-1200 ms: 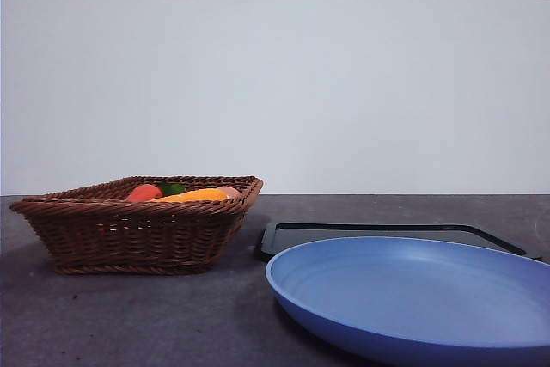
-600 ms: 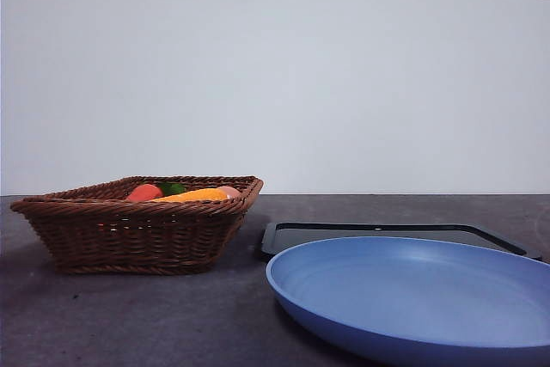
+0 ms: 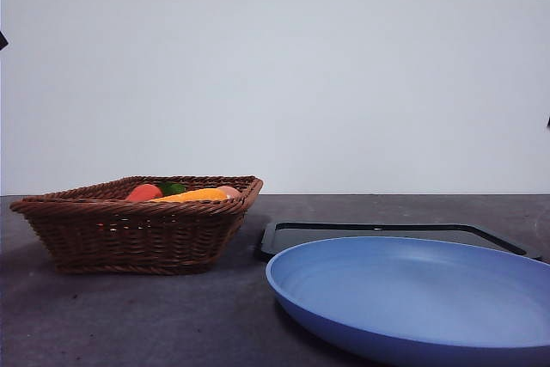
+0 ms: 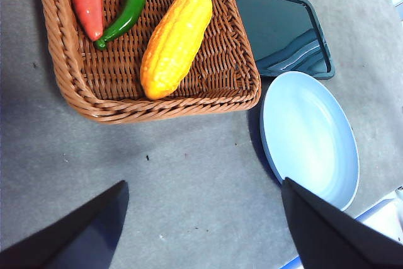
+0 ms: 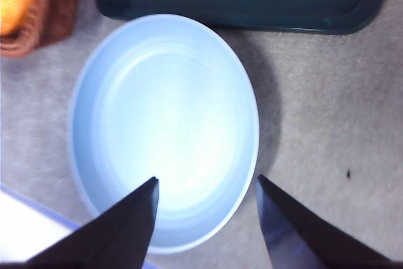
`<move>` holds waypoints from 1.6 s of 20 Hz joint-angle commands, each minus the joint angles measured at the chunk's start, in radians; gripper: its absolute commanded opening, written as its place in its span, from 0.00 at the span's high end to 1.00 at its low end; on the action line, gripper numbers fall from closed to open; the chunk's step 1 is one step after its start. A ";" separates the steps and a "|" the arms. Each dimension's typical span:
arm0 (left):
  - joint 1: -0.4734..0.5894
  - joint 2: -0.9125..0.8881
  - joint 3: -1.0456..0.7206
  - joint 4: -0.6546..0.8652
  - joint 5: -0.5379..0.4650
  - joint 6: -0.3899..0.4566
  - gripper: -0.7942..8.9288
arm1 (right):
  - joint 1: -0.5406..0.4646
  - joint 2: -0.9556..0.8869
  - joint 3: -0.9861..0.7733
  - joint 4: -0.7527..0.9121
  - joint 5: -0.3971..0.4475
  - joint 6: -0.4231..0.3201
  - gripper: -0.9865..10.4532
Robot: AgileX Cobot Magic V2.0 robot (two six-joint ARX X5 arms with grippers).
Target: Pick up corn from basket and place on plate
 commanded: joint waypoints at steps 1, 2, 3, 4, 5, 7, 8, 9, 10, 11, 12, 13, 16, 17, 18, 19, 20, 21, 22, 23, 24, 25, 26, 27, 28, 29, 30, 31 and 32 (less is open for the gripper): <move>-0.003 0.005 0.013 0.010 0.005 0.016 0.52 | 0.030 0.077 0.014 0.035 0.035 -0.011 0.69; -0.003 0.005 0.013 0.010 0.005 0.016 0.52 | 0.043 0.110 0.014 0.053 0.053 -0.011 0.69; -0.003 0.005 0.013 0.010 0.005 0.016 0.52 | 0.056 0.142 0.014 0.073 0.073 -0.011 0.69; -0.003 0.005 0.013 0.010 0.005 0.016 0.52 | 0.066 0.172 0.014 0.090 0.091 -0.011 0.69; -0.003 0.005 0.013 0.011 0.005 0.016 0.52 | 0.074 0.201 0.014 0.107 0.103 -0.011 0.69; -0.003 0.005 0.013 0.011 0.005 0.016 0.52 | 0.088 0.254 0.014 0.141 0.112 -0.011 0.69; -0.003 0.005 0.013 0.011 0.005 0.016 0.52 | 0.095 0.277 0.014 0.153 0.111 -0.011 0.70; -0.003 0.005 0.013 0.011 0.005 0.016 0.52 | 0.101 0.304 0.014 0.166 0.111 -0.012 0.71; -0.003 0.005 0.013 0.011 0.005 0.016 0.52 | 0.106 0.325 0.014 0.177 0.111 -0.012 0.71; -0.003 0.005 0.013 0.011 0.005 0.016 0.52 | 0.110 0.344 0.014 0.187 0.111 -0.012 0.71; -0.003 0.005 0.013 0.011 0.005 0.016 0.52 | 0.112 0.364 0.014 0.195 0.111 -0.012 0.71; -0.003 0.005 0.013 0.011 0.005 0.016 0.52 | 0.114 0.382 0.014 0.202 0.111 -0.012 0.71; -0.003 0.005 0.013 0.011 0.005 0.016 0.52 | 0.122 0.431 0.014 0.225 0.111 -0.014 0.75; -0.003 0.005 0.013 0.011 0.005 0.016 0.52 | 0.126 0.443 0.014 0.233 0.110 -0.015 0.79; -0.003 0.005 0.013 0.014 0.005 0.016 0.52 | 0.130 0.455 0.014 0.240 0.109 -0.015 0.82; -0.003 0.005 0.013 0.018 0.005 0.016 0.52 | 0.130 0.465 0.014 0.244 0.107 -0.016 0.84; -0.003 0.005 0.013 0.021 0.005 0.016 0.52 | 0.130 0.469 0.014 0.243 0.107 -0.020 0.87; -0.003 0.005 0.013 0.025 0.005 0.016 0.52 | 0.130 0.468 0.014 0.243 0.105 -0.026 0.92; -0.003 0.005 0.014 0.031 0.005 0.016 0.52 | 0.130 0.467 0.014 0.243 0.095 -0.034 0.91; -0.003 0.006 0.016 0.036 0.005 0.017 0.52 | 0.129 0.463 0.014 0.242 0.085 -0.038 0.91; -0.003 0.011 0.022 0.039 0.004 0.017 0.52 | 0.127 0.456 0.016 0.241 0.084 -0.037 0.91; -0.007 0.021 0.033 0.040 0.004 0.018 0.52 | 0.126 0.441 0.019 0.235 0.084 -0.037 0.91; -0.015 0.034 0.050 0.040 0.003 0.023 0.52 | 0.126 0.423 0.026 0.225 0.084 -0.038 0.91; -0.026 0.055 0.072 0.040 -0.008 0.029 0.52 | 0.126 0.403 0.040 0.207 0.083 -0.038 0.91; -0.042 0.080 0.094 0.046 -0.026 0.034 0.52 | 0.126 0.378 0.058 0.184 0.083 -0.040 0.91; -0.061 0.109 0.115 0.060 -0.043 0.043 0.52 | 0.126 0.352 0.079 0.159 0.083 -0.040 0.91; -0.086 0.148 0.140 0.076 -0.063 0.045 0.52 | 0.126 0.323 0.107 0.126 0.084 -0.041 0.91; -0.108 0.184 0.160 0.092 -0.079 0.050 0.52 | 0.126 0.301 0.132 0.098 0.084 -0.045 0.91; -0.135 0.230 0.182 0.115 -0.104 0.056 0.52 | 0.126 0.277 0.158 0.075 0.084 -0.048 0.91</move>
